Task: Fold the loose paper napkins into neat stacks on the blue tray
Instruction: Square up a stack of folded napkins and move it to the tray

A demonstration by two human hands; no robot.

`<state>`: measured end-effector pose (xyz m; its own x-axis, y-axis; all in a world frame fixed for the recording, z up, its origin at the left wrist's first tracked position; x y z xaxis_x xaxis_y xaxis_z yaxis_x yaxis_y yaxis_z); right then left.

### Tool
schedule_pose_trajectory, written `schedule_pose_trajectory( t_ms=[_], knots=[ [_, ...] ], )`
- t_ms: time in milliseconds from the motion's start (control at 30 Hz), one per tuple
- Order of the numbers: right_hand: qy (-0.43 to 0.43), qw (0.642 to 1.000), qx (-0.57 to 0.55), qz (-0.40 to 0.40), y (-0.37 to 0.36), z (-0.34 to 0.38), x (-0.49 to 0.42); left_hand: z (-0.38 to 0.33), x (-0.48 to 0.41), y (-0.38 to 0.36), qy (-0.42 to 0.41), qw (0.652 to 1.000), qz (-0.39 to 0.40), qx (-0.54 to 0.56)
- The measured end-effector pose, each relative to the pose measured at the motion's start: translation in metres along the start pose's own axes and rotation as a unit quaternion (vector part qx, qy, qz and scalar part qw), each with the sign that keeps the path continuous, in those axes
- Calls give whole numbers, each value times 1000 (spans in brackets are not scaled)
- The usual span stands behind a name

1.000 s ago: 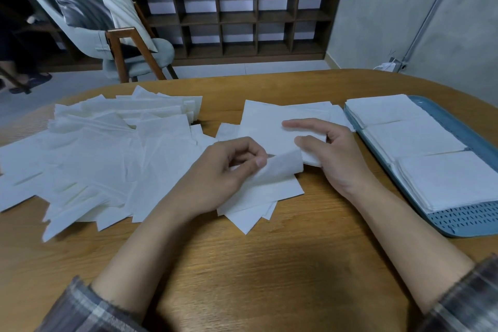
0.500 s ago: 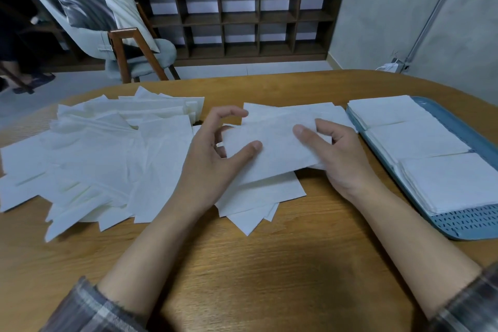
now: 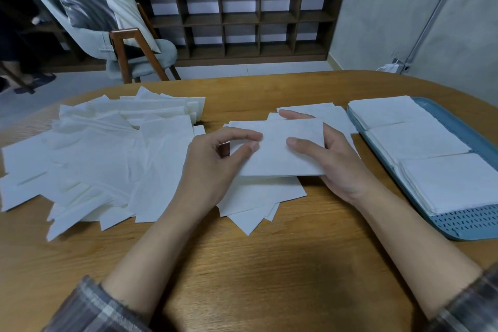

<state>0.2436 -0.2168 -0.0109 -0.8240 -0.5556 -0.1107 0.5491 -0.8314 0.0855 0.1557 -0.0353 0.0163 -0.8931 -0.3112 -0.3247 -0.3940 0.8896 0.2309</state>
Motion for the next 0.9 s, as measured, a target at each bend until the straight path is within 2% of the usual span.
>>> schedule_pose_trajectory(
  t_ms=[333,433,500,567,667,733,833,900],
  knots=[
    [24,998,60,-19,1,6,2,2,2,-1,-1,1000,-1,-16],
    [42,996,70,-29,2,12,2,3,2,6,-9,997,-42,-58],
    [56,998,24,-26,3,15,2,3,1,13,-10,994,-75,-74],
    [67,996,-59,-22,5,19,3,4,1,16,7,996,-85,-36],
    [45,992,-121,-11,3,15,2,13,0,-1,81,991,-12,104],
    [44,998,-43,-21,5,10,2,20,4,-17,125,973,46,187],
    [60,986,152,-35,4,13,2,17,5,-19,97,987,67,110],
    [40,984,173,-17,-2,10,2,14,4,-15,69,994,55,63]
  ],
)
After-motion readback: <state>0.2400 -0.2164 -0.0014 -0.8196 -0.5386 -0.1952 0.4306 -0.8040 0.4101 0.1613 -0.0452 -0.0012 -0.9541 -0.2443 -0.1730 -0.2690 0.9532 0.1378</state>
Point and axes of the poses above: each hand's wrist, its own x-axis away from the middle knuckle, its own y-axis out of the back of the hand, z = x × y, the point moved 10 cm from there along -x, towards the middle knuckle, and after that the axes turned 5 degrees about x, right-handed, at the moved point
